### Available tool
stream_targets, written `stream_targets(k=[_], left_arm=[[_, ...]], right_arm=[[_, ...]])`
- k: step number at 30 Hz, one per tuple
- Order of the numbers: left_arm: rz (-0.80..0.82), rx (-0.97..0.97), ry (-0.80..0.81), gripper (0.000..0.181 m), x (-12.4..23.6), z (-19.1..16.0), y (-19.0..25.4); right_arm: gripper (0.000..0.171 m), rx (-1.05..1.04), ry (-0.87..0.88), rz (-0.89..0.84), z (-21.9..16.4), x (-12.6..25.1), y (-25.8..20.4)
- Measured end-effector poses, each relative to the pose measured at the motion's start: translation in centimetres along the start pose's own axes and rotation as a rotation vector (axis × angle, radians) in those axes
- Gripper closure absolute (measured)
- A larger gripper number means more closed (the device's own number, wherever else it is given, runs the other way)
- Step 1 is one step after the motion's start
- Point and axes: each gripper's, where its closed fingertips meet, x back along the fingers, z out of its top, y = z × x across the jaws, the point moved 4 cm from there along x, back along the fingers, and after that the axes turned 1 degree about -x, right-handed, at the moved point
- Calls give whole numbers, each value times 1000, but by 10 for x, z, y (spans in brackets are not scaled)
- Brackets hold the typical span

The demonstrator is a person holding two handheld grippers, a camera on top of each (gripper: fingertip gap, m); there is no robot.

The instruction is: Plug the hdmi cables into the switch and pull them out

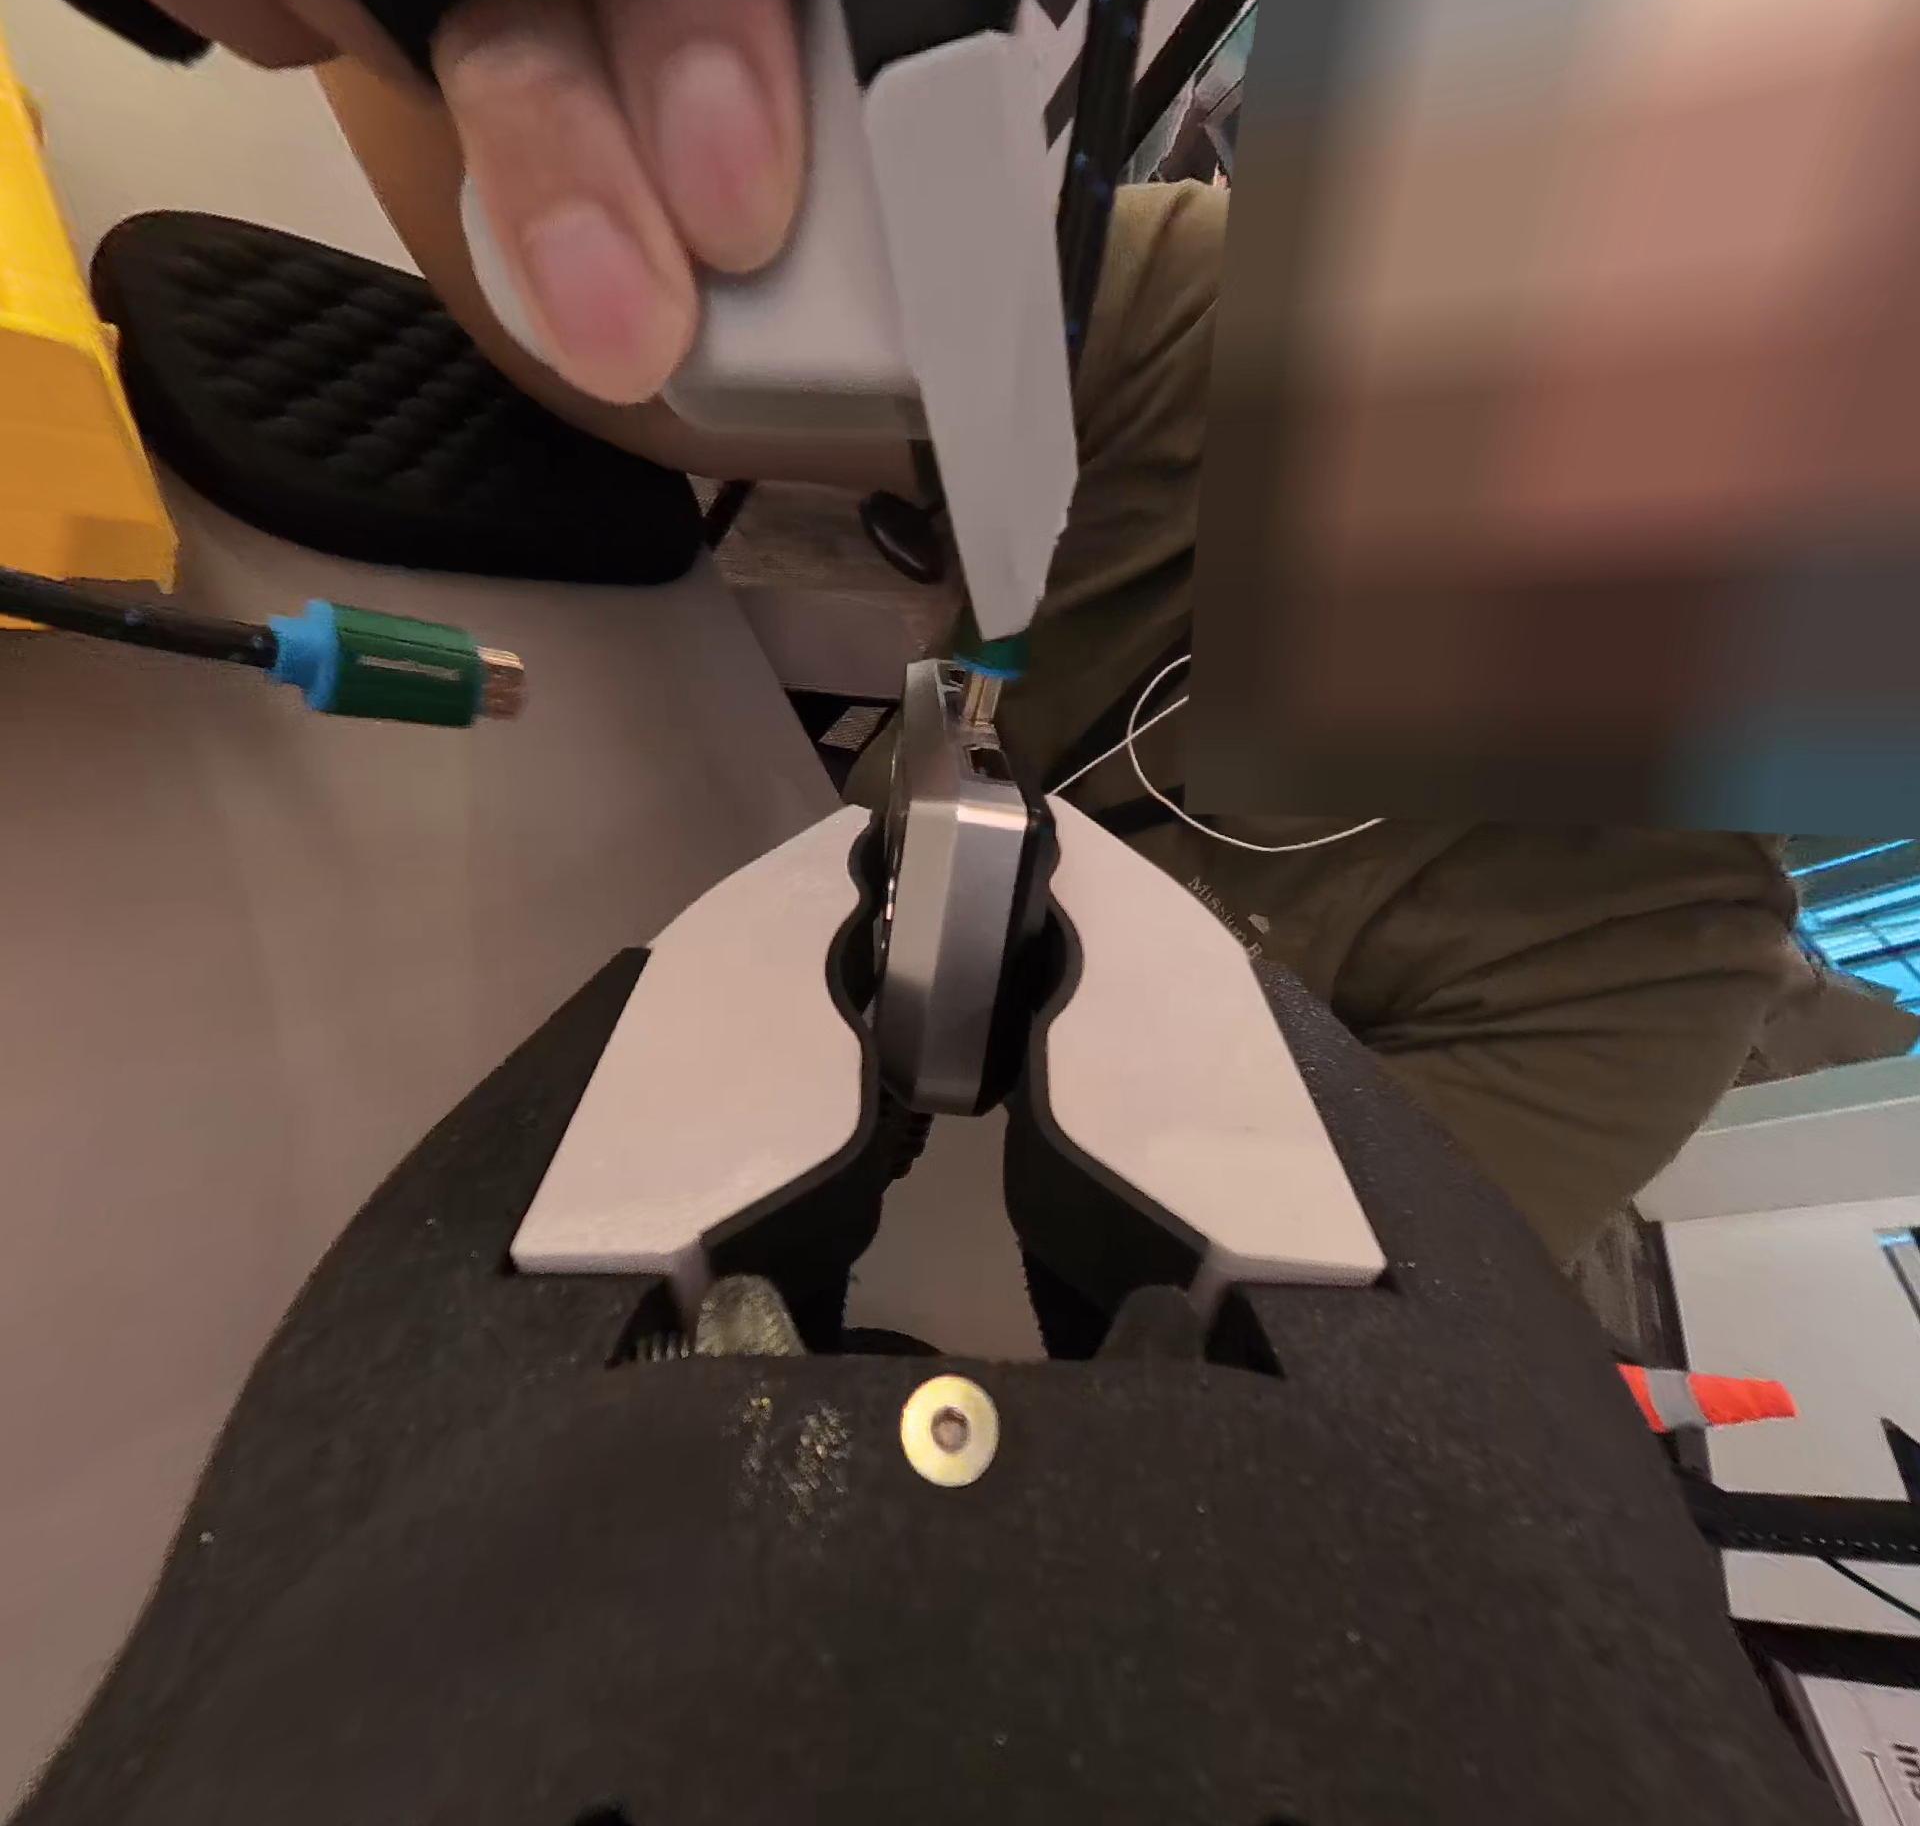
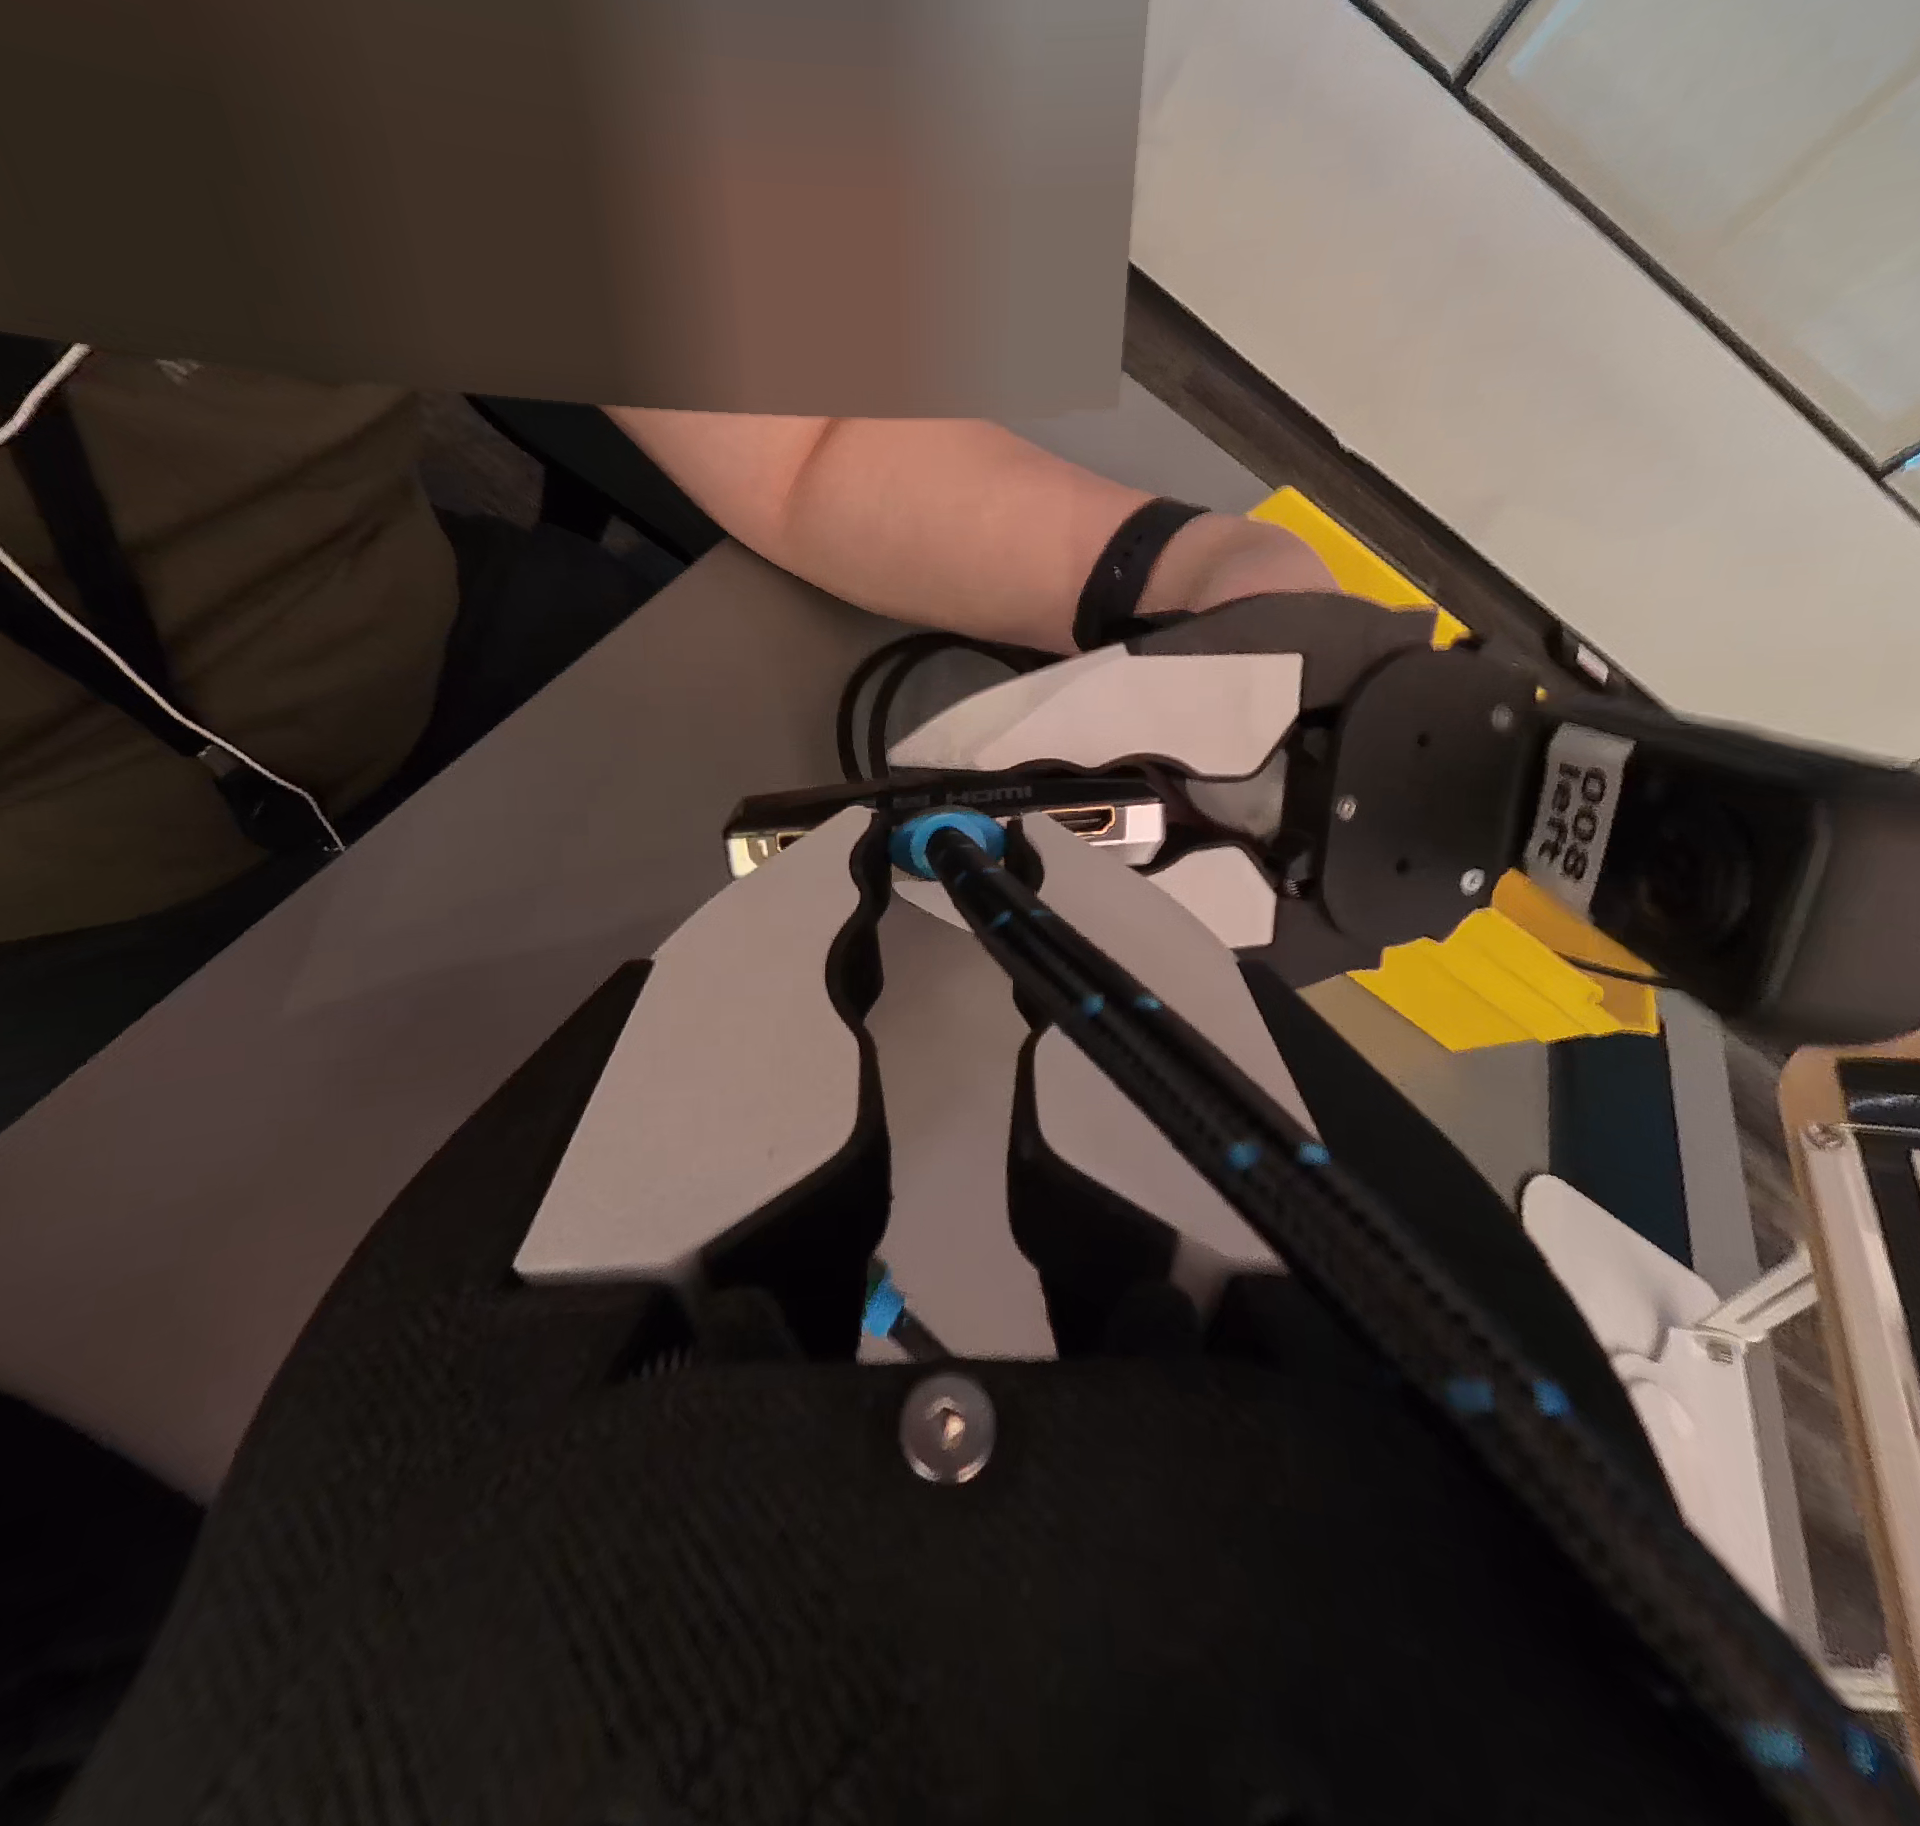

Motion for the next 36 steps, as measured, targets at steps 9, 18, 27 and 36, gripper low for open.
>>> stream_targets(k=[9,18,27,36], left_arm=[[-11,-29,-16,158,0,-1,4],[-38,-10,79,160,1,11,5],[-27,-21,100,160,0,16,7],[-11,-11,49,160,-6,12,5]], right_arm=[[149,18,64,17,1,-4,-1],[149,-30,129,15,1,5,4],[149,-12,119,-1,4,6,4],[149,-15,110,43,0,-2,1]])
